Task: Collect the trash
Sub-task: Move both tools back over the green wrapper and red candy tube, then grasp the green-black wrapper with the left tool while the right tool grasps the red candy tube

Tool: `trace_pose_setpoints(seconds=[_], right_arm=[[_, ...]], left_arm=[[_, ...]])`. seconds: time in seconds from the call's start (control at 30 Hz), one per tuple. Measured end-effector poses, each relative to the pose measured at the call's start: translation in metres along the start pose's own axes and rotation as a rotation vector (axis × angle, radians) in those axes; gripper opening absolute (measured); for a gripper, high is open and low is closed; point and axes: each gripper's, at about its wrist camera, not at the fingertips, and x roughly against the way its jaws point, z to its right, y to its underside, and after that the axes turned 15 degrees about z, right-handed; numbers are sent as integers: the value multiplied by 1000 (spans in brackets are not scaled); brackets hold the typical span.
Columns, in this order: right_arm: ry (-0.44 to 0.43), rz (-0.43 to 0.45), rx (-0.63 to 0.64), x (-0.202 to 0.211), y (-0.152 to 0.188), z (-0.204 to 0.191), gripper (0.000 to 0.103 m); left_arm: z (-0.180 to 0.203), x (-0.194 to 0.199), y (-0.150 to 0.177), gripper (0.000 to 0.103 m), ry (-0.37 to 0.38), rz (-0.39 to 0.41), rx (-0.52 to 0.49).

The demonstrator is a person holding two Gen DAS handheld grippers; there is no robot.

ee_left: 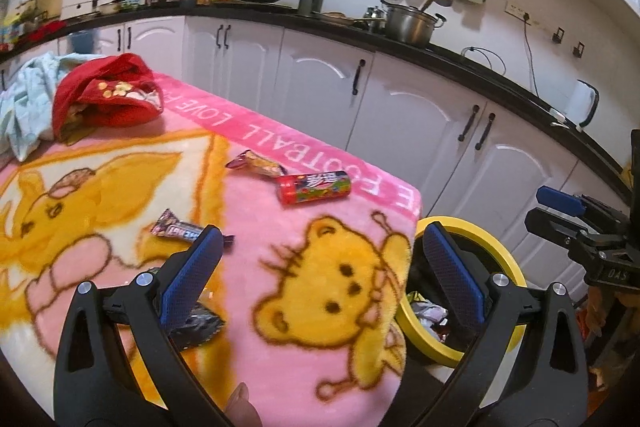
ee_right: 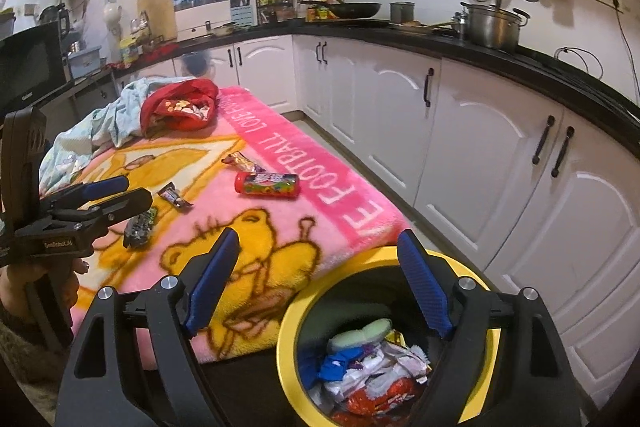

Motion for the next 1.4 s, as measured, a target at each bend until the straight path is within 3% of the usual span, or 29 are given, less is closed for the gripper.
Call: trace_pose_setpoints(seconds=[0.43,0.93,1.4], right_arm=[[-73,-44,61,-47,-7,-21,80],[-193,-186,228,-147,-5,-46,81],[-248,-338,440,-238,5,-67,81]], left_arm=[[-33,1,4,92,-61,-3,34],[-81,-11,27,92,-166,-115,132],[-105,-27,51,69,-193,-210,228]])
